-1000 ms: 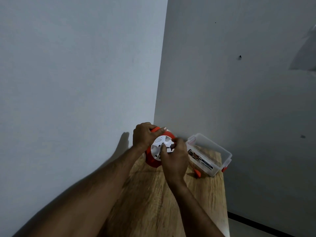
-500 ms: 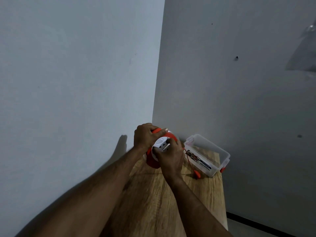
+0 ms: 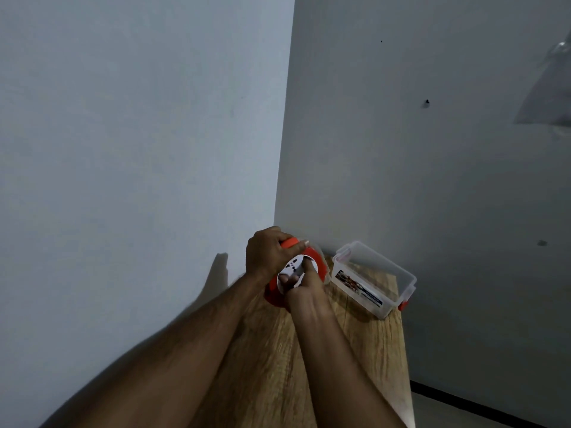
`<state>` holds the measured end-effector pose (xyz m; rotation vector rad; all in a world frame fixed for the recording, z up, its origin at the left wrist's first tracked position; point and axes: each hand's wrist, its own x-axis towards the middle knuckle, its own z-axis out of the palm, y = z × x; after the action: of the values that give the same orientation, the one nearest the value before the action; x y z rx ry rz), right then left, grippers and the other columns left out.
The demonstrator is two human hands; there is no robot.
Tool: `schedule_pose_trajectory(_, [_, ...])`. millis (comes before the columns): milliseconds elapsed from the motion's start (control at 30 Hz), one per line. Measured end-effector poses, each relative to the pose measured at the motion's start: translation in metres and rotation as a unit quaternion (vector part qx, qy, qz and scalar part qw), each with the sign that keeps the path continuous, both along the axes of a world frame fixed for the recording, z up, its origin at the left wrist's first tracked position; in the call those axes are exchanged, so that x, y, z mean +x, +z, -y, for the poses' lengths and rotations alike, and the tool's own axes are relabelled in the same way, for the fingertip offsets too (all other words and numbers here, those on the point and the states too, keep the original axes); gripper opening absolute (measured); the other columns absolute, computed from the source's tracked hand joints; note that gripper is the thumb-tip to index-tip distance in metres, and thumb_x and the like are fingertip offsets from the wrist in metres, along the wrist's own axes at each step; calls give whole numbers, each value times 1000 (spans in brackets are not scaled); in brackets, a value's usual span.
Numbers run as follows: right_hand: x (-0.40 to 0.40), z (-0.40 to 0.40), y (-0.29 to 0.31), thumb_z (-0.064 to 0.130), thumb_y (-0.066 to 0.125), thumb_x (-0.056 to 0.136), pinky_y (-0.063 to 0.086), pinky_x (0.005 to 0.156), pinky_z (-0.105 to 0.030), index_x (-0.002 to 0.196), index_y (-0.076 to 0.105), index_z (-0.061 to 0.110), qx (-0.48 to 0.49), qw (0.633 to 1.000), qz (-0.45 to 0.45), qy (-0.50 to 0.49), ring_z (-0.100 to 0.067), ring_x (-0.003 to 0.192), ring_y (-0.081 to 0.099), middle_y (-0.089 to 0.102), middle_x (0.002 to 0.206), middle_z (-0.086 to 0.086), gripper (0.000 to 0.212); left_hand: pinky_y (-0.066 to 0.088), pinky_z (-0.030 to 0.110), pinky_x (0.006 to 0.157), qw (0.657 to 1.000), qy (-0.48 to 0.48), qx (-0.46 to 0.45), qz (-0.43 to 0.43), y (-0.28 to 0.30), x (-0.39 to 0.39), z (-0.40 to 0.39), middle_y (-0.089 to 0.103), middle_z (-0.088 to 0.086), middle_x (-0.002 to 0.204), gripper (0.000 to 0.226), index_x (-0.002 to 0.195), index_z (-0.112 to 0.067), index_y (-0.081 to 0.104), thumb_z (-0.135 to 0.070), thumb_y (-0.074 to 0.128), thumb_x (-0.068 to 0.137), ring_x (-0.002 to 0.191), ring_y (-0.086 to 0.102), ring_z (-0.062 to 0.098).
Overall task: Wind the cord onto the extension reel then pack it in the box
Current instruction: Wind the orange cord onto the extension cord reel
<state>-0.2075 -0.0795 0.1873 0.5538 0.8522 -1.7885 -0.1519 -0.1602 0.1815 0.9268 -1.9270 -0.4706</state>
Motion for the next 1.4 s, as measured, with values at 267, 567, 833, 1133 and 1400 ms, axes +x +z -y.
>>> schedule_pose_trajectory(267, [3,-32,-12,24,74,90,64,72,-39,124,57,20,158,868,-468,49,-19,92,71,69,116,-6,38,37,15,52,995,46,80,-26,0,11,12,58,-18,59,48,71,-22,73,-69,67,79,52,56,1])
schedule_pose_trajectory(567, [7,-37,-29,62,65,85,52,79,-23,141,50,20,275,410,-864,99,-22,105,65,51,137,-7,72,35,11,52,996,3,84,-34,7,2,7,56,-19,60,45,73,-20,74,-65,70,79,52,57,4])
schedule_pose_trajectory(833, [0,-27,-22,48,84,73,47,89,-20,127,58,25,211,533,-815,89,-20,116,60,56,135,0,64,31,5,49,997,0,76,-35,11,6,3,51,-23,54,40,65,-29,66,-66,70,78,49,55,1])
schedule_pose_trajectory(1133, [13,-16,-17,39,92,65,42,62,-6,119,66,19,197,746,-637,4,-16,99,66,68,118,-2,62,36,14,52,998,9,51,-37,9,2,7,51,-20,55,50,75,-20,78,-69,70,76,52,54,0])
schedule_pose_trajectory(1400, [14,-11,3,39,93,65,58,75,-44,79,51,17,161,941,-297,-18,-31,96,64,60,95,-4,49,45,21,53,999,14,25,-37,6,-1,1,56,-14,58,52,75,-19,78,-70,69,75,54,56,5])
